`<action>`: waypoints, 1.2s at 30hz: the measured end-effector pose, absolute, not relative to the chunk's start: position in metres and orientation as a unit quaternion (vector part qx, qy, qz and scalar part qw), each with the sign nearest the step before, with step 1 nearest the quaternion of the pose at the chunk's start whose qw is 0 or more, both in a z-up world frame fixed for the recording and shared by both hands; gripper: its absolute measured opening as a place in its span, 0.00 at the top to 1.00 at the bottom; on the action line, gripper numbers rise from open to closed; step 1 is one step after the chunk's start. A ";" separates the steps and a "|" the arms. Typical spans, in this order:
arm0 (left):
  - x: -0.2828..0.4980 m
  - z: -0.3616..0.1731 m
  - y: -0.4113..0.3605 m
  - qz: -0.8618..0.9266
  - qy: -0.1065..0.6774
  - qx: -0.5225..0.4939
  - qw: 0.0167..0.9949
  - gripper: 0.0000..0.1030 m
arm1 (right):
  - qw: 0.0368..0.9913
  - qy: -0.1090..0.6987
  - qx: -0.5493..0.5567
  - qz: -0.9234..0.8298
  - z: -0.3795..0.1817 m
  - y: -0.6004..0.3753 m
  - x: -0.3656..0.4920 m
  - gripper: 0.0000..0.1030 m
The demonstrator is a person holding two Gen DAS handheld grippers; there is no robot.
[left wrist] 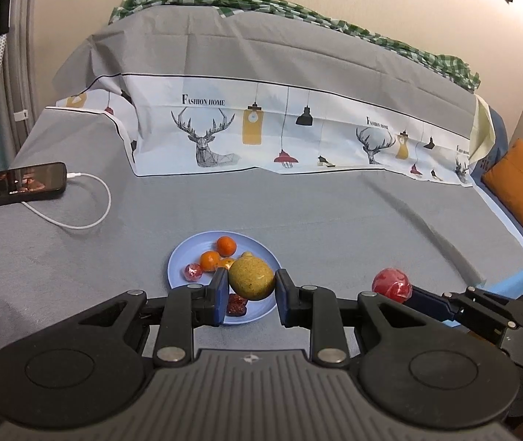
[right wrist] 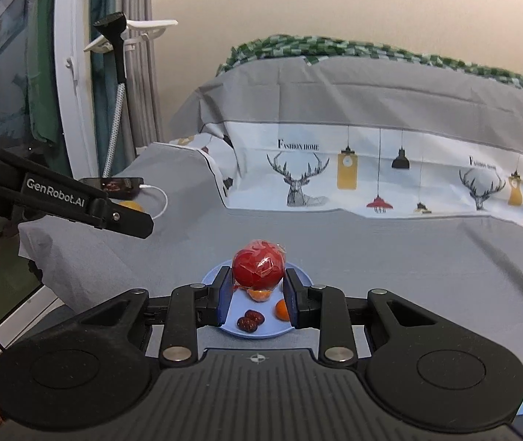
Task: Organize fruits
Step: 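Carry the yellow ball and red bagged ball over the blue plate with both tools, then open both tools to drop the yellow ball and red ball onto the plate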
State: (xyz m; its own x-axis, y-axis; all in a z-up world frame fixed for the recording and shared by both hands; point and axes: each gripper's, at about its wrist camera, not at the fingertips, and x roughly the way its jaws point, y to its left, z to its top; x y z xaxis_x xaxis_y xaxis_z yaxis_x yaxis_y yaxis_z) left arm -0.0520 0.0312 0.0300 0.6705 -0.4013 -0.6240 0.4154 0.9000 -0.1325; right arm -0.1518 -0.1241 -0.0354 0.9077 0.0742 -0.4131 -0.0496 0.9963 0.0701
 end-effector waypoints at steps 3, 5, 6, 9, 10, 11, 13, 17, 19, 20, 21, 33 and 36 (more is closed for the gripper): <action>-0.042 0.025 0.029 -0.221 0.345 0.013 0.912 0.72 | 0.976 0.214 0.032 0.032 -0.039 -0.125 -0.143 0.70; -0.033 0.021 0.028 -0.218 0.353 0.013 0.910 0.72 | 0.974 0.223 0.032 0.034 -0.044 -0.126 -0.134 0.70; -0.029 0.018 0.027 -0.216 0.355 0.013 0.909 0.72 | 0.973 0.226 0.033 0.035 -0.045 -0.125 -0.129 0.70; -0.014 0.011 0.024 -0.208 0.362 0.014 0.909 0.71 | 0.971 0.234 0.036 0.035 -0.050 -0.126 -0.113 0.70; -0.009 0.009 0.024 -0.207 0.364 0.013 0.908 0.72 | 0.970 0.237 0.038 0.035 -0.052 -0.126 -0.108 0.70; -0.004 0.006 0.024 -0.205 0.367 0.012 0.907 0.72 | 0.969 0.241 0.040 0.035 -0.054 -0.126 -0.102 0.70; 0.009 0.000 0.022 -0.200 0.371 0.013 0.907 0.71 | 0.968 0.246 0.041 0.035 -0.058 -0.127 -0.092 0.70; 0.032 -0.012 0.017 -0.192 0.378 0.013 0.906 0.72 | 0.965 0.259 0.038 0.032 -0.069 -0.127 -0.069 0.70; 0.045 -0.021 0.013 -0.188 0.382 0.014 0.905 0.72 | 0.963 0.266 0.036 0.032 -0.075 -0.127 -0.056 0.70; 0.051 -0.025 0.011 -0.186 0.385 0.014 0.904 0.72 | 0.962 0.270 0.034 0.032 -0.079 -0.128 -0.048 0.70; 0.058 -0.031 0.009 -0.183 0.391 0.015 0.902 0.72 | 0.961 0.274 0.033 0.032 -0.083 -0.129 -0.041 0.70; 0.139 -0.108 -0.015 -0.169 0.456 0.051 0.873 0.72 | 0.941 0.336 0.010 0.027 -0.148 -0.132 0.057 0.70; 0.156 -0.126 -0.021 -0.167 0.471 0.063 0.864 0.71 | 0.938 0.346 -0.002 0.022 -0.161 -0.132 0.077 0.70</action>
